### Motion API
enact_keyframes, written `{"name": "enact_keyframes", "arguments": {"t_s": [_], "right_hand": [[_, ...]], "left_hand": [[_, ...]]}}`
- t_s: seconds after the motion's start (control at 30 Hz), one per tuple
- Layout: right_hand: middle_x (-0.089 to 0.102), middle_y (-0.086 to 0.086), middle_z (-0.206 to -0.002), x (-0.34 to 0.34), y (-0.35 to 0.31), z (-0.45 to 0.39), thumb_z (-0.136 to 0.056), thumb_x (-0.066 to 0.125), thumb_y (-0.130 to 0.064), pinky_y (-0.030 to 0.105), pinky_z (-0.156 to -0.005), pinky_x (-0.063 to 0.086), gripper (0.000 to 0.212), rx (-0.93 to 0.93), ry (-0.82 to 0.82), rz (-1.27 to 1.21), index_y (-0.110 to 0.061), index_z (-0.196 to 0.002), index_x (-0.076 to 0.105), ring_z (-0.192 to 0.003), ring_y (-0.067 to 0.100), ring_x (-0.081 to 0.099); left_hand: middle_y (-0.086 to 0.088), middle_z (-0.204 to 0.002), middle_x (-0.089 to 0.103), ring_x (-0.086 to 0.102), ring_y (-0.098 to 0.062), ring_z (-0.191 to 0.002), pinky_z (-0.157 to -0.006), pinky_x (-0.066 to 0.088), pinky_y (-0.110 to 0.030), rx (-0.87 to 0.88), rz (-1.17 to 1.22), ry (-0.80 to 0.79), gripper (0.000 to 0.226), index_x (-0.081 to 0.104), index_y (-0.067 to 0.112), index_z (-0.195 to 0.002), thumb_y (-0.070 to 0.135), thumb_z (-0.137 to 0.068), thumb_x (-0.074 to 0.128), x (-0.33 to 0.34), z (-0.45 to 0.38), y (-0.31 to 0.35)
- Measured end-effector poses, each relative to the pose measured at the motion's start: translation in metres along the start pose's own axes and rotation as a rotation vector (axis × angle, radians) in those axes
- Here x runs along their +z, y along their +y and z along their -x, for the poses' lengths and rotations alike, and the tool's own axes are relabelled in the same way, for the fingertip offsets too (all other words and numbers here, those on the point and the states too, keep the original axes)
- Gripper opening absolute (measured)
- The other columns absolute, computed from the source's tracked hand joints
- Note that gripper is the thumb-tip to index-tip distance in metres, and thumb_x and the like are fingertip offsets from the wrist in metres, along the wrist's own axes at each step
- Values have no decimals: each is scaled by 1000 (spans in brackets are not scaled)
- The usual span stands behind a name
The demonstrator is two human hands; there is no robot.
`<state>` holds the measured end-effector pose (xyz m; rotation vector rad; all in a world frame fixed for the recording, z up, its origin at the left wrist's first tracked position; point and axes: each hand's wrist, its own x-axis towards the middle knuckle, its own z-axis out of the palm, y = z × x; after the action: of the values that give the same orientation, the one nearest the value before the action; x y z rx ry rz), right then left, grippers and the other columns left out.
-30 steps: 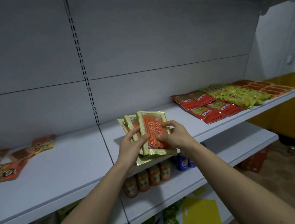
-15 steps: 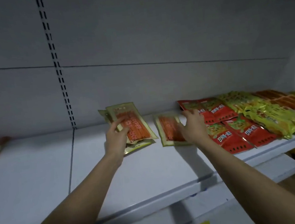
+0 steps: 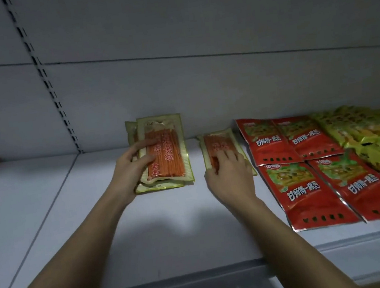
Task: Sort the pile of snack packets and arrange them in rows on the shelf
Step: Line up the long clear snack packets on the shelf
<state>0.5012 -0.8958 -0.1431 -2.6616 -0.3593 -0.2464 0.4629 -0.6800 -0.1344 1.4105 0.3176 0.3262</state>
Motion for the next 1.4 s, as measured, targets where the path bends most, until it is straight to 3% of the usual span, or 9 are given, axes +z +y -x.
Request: {"name": "enact_keyframes", "arguments": {"t_s": [0.1, 0.23, 0.4, 0.53, 0.73, 0.9, 1.03, 1.23, 1.4], "right_hand": [[43, 3, -147, 0, 3, -6, -95, 49, -31, 46, -119, 21, 45, 0, 11, -20, -17, -138, 47, -139, 25, 31], [49, -2, -130, -8, -11, -1, -95, 52, -27, 40, -105, 40, 32, -64, 269, -320, -20, -126, 54, -121, 13, 39], [44, -5, -130, -2, -61, -5, -89, 69, -41, 27, -96, 40, 63, -95, -40, -634, -32, -143, 40, -115, 9, 46], [46, -2, -128, 6, -68, -17, -86, 75, -25, 24, -95, 38, 63, -41, -31, -626, -25, -142, 47, -115, 13, 50], [42, 5, -144, 12, -56, -8, -96, 56, -25, 39, -108, 32, 36, -289, 239, -76, -18, -131, 57, -130, 26, 35], [48, -7, -140, 30, -56, 0, -100, 37, -39, 39, -99, 34, 38, -374, -41, 93, -24, -129, 56, -128, 20, 35], [51, -7, -137, 35, -53, -1, -103, 31, -35, 38, -97, 34, 37, -372, -56, 110, -23, -127, 57, -125, 20, 39], [60, -1, -113, 19, -58, -5, -106, 34, -22, 34, -89, 45, 28, -222, 139, -456, -15, -117, 58, -104, 15, 53], [57, -10, -125, 13, -62, -2, -99, 56, -37, 25, -87, 49, 37, -147, 25, -788, -30, -133, 45, -108, 3, 57]], "left_hand": [[-8, -107, 73, 73, -22, -85, -71, 61, -31, 26, -42, -37, 33, 73, 21, -109, -6, -91, 63, 2, -1, -2], [-7, -112, 73, 73, -25, -91, -72, 61, -34, 46, -36, -84, 43, 68, 20, -122, -7, -88, 66, 4, 0, -3], [3, -119, 70, 73, -21, -101, -78, 61, -38, 108, -10, -120, 62, 59, 33, -130, -2, -81, 76, 0, 2, 1], [5, -123, 66, 73, -19, -100, -75, 61, -35, 127, 17, -14, 48, 56, 39, -128, 14, -90, 73, -25, -4, 12], [-3, -114, 71, 73, -11, -75, -63, 57, -25, 147, -37, 144, 38, 66, 26, -123, 7, -90, 68, -68, -16, 22], [-7, -110, 73, 71, -18, -78, -65, 58, -28, 118, 40, 98, 38, 70, 28, -117, 2, -93, 57, -60, -17, 24], [-8, -109, 72, 70, -25, -87, -76, 59, -37, 63, 114, 10, 48, 69, 24, -120, -6, -90, 48, -49, -11, 22], [-9, -119, 71, 73, -31, -96, -75, 63, -38, 15, 150, -162, 60, 62, 23, -133, -16, -87, 54, -36, -6, 19], [-9, -113, 74, 72, -37, -101, -74, 63, -44, -7, 116, -340, 83, 52, 39, -140, -11, -75, 66, -23, -2, 16]]}}
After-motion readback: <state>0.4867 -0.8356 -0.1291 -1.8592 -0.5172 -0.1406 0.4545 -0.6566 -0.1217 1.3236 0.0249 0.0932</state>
